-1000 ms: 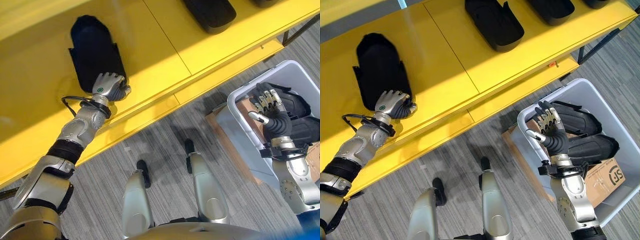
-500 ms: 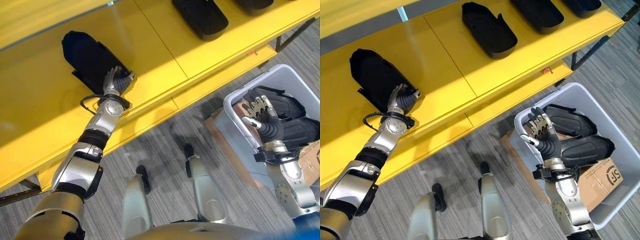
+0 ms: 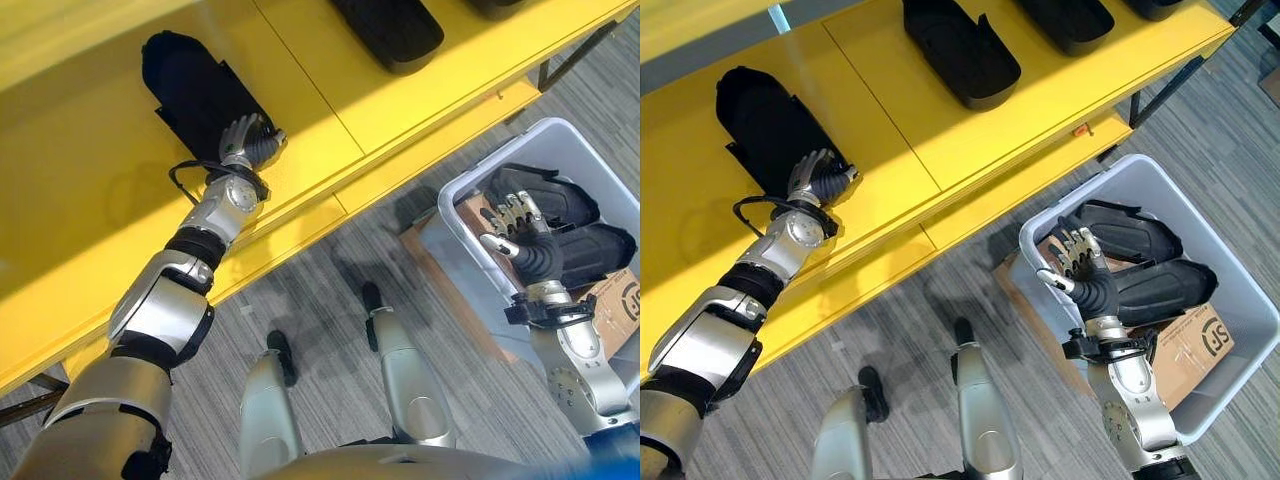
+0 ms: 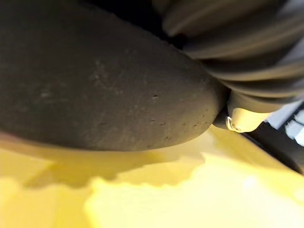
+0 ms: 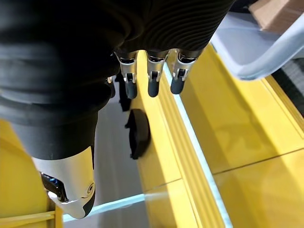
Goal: Move parts from the plastic box to the shelf.
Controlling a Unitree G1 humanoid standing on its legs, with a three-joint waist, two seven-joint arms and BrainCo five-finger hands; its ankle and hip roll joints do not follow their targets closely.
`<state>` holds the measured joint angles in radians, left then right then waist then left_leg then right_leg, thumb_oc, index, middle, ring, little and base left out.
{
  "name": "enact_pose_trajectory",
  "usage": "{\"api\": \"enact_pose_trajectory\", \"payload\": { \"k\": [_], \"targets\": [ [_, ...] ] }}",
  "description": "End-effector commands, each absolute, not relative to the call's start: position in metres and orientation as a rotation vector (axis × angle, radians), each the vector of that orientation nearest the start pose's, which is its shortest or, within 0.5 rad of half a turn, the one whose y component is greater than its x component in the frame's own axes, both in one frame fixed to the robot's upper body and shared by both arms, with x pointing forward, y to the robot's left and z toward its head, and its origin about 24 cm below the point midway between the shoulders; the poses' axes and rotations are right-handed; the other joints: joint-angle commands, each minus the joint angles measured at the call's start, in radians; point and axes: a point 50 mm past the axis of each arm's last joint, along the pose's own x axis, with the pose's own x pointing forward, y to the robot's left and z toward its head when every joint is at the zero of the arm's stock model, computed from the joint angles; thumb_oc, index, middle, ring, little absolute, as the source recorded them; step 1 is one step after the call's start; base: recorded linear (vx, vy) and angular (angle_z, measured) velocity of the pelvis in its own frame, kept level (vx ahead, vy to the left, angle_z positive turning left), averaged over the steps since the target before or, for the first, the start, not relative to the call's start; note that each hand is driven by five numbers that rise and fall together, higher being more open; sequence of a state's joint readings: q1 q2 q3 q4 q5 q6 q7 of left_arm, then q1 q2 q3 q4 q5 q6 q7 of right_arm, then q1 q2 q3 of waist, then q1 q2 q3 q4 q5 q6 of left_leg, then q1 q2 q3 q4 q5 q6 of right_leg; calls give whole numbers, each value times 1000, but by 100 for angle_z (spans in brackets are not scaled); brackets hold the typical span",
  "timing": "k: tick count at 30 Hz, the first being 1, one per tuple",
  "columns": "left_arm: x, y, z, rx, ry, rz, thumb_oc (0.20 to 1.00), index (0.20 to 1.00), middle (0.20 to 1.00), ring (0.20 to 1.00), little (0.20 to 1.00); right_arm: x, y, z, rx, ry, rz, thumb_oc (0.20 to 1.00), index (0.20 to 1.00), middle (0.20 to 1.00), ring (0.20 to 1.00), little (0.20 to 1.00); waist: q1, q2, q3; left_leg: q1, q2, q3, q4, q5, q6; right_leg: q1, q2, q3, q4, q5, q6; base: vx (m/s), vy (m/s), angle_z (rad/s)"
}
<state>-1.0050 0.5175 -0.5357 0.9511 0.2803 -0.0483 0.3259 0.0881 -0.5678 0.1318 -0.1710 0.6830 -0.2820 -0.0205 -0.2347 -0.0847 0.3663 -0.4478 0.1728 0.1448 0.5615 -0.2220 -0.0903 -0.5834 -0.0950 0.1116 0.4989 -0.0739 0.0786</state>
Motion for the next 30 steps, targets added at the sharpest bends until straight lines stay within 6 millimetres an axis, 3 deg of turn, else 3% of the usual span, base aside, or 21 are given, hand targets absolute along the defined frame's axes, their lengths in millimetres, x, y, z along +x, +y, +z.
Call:
{"api": "enact_pose_trajectory", "payload": {
  "k": [1,7,24,30],
  "targets": [
    [405,199,157,1086,-169,144,200,200,200,200,200,229,-219,121,133,-372,152,1000,1000,1000,1000,1000,-1,4,2,-7,47,-123,-39,63,-40,50,-52,34,28,-36,43,5,-12,-7],
    [407,201,158,1110,-149,139,200,200,200,200,200,227,-220,120,135,-367,152,1000,1000,1000,1000,1000,-7,4,4,-12,51,-121,-35,63,-41,45,-51,34,30,-36,43,1,-4,-2],
    [411,224,187,1165,-169,245,200,200,200,200,200,222,-227,117,126,-356,132,1000,1000,1000,1000,1000,-15,0,-8,-27,49,-123,-24,61,-42,31,-49,40,45,-37,41,0,0,0],
    [410,224,187,1173,-172,241,200,200,200,200,200,222,-227,116,125,-350,130,1000,1000,1000,1000,1000,-13,-1,-8,-28,48,-124,-22,60,-42,31,-49,40,45,-37,42,0,0,0]
  ]
}}
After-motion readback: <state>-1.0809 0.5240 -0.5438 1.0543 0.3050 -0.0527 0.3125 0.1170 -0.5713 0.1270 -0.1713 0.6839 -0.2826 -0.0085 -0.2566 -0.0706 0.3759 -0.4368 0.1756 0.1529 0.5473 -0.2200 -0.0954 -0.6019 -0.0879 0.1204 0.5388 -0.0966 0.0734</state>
